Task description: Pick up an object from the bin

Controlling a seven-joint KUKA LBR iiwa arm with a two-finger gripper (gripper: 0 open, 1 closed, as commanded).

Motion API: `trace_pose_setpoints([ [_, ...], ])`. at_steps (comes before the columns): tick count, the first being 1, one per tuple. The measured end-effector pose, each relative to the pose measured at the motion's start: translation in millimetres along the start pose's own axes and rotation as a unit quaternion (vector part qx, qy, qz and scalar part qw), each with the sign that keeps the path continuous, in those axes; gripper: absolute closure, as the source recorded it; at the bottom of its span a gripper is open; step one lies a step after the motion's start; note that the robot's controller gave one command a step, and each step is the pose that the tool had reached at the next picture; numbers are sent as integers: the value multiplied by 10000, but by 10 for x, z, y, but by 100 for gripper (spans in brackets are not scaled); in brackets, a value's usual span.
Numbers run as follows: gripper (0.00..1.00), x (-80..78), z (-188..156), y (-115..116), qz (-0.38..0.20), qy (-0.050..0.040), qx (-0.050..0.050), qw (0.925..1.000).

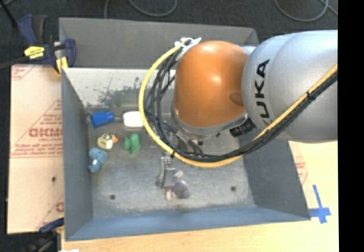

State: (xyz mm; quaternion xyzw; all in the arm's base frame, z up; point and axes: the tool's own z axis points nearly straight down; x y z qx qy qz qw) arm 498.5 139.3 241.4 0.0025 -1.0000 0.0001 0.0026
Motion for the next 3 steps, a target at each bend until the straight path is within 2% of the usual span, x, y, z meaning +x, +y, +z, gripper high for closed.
trace_pose_setpoints([
  [1, 0, -15, -41, -9, 22, -39, -8, 10000],
  [2, 0, 136, 103, -315, 291, -31, -11, 9996],
  [3, 0, 151, 344, -438, -56, -38, 1, 10000],
])
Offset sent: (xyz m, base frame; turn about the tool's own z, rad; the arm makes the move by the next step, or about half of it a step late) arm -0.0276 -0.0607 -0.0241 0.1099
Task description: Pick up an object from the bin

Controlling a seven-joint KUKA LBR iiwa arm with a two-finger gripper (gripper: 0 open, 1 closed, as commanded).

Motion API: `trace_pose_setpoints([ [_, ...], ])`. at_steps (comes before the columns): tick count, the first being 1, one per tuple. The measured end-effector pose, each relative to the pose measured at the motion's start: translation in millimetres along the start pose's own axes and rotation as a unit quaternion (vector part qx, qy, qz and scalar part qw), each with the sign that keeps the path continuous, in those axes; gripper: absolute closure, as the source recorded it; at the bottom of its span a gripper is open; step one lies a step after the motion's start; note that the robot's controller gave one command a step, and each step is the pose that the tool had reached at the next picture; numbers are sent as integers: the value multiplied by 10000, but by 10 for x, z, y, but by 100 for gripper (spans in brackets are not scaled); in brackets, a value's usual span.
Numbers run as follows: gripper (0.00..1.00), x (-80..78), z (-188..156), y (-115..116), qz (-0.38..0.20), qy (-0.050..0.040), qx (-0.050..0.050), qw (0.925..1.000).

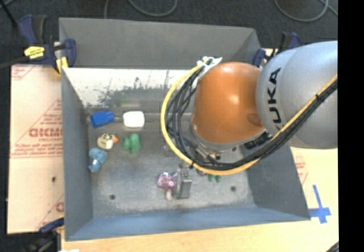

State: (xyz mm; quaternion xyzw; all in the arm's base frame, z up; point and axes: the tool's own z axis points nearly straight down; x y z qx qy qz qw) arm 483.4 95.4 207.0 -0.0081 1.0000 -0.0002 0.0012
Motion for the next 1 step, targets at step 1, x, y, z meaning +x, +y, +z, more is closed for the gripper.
trace_pose_setpoints([
  [1, 0, 3, 234, -107, -393, -3, -8, 9992],
])
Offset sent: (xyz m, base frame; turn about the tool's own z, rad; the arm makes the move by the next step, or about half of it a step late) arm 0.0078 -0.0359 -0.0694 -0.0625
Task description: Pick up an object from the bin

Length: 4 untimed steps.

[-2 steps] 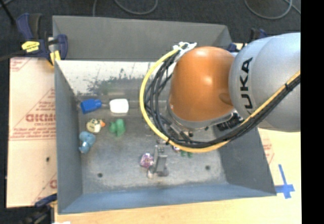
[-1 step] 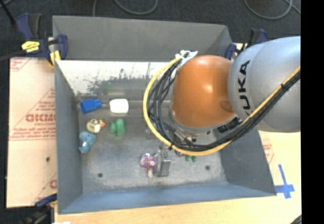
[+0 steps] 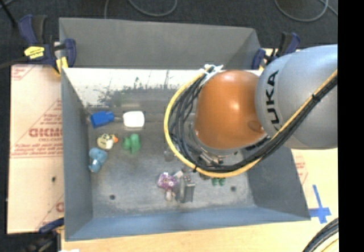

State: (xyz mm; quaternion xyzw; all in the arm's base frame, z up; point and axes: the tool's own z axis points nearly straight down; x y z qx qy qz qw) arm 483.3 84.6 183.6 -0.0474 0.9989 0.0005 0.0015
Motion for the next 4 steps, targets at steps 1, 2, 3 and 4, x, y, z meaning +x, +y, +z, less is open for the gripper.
trace_pose_setpoints([
  [1, 0, -22, 187, -106, 908, 4, 2, 9959],
  [2, 0, 14, 407, -224, 657, -4, 3, 9978],
  [3, 0, -59, 738, -341, 1726, -9, -3, 9850],
  [4, 100, -105, 1106, -498, 165, 17, 3, 9999],
])
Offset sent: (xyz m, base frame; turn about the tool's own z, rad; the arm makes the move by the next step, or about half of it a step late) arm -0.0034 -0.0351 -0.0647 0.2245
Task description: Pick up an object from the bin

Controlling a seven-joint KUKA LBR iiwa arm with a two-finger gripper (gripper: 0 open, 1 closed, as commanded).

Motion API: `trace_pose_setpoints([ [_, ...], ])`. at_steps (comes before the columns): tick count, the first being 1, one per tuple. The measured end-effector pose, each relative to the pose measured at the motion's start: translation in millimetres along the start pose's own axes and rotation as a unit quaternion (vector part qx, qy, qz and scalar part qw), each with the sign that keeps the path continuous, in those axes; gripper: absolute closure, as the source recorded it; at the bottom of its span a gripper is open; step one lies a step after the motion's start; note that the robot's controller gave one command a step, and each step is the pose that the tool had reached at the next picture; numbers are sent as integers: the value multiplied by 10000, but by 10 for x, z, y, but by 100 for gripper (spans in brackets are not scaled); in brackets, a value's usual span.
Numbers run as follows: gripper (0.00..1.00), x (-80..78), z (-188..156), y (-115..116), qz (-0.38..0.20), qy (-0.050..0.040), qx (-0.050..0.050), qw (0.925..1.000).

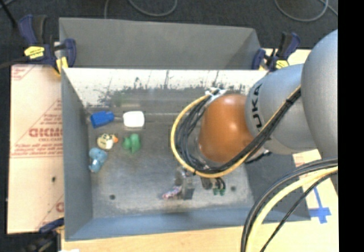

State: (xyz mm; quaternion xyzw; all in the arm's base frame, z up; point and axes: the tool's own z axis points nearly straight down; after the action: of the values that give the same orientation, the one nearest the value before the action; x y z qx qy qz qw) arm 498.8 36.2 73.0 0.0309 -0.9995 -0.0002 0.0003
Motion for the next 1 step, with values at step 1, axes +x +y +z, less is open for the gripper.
trace_pose_setpoints([
  [1, 100, 0, 0, 0, 7, 0, -1, 10000],
])
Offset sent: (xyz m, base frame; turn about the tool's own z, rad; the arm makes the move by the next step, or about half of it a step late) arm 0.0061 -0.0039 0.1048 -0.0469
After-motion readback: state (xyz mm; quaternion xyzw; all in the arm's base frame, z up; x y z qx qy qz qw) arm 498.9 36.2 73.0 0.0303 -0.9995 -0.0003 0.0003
